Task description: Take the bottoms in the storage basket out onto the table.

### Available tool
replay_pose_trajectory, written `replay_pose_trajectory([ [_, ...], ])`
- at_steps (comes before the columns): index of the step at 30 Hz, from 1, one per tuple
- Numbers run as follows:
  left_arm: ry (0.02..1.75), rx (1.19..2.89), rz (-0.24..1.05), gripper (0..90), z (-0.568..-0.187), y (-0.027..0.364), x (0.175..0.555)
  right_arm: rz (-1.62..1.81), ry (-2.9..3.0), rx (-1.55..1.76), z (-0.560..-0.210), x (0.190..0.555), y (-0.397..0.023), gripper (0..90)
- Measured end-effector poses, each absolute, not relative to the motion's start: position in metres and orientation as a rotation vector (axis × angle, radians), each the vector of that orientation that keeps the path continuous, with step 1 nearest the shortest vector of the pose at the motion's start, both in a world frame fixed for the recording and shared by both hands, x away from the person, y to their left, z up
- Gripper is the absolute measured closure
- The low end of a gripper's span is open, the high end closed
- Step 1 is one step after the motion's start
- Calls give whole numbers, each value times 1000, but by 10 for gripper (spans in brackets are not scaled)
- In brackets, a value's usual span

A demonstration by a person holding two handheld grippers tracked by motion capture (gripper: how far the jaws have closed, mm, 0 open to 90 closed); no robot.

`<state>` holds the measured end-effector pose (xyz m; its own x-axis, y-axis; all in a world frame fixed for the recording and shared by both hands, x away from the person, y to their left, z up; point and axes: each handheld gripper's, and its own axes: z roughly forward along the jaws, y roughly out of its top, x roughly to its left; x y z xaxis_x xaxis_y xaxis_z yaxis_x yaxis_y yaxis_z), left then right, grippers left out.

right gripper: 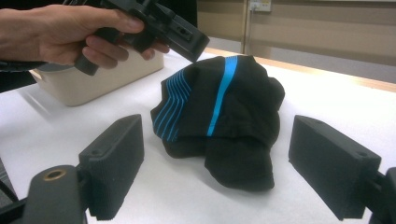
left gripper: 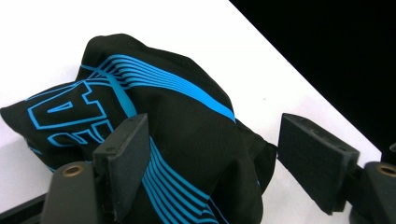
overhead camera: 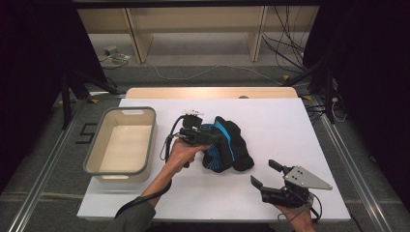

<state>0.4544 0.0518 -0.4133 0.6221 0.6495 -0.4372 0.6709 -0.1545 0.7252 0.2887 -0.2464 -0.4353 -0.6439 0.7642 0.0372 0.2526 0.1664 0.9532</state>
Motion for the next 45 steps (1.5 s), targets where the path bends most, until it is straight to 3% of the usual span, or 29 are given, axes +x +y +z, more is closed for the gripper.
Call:
replay_pose_trajectory([
  [12,1026,1756,-26,214,-420,65,440,1485,1996,960,-436,289,-246,190],
  [45,840,1711,53,210,-416,85,416,1488,2010,956,-437,289,-245,189],
])
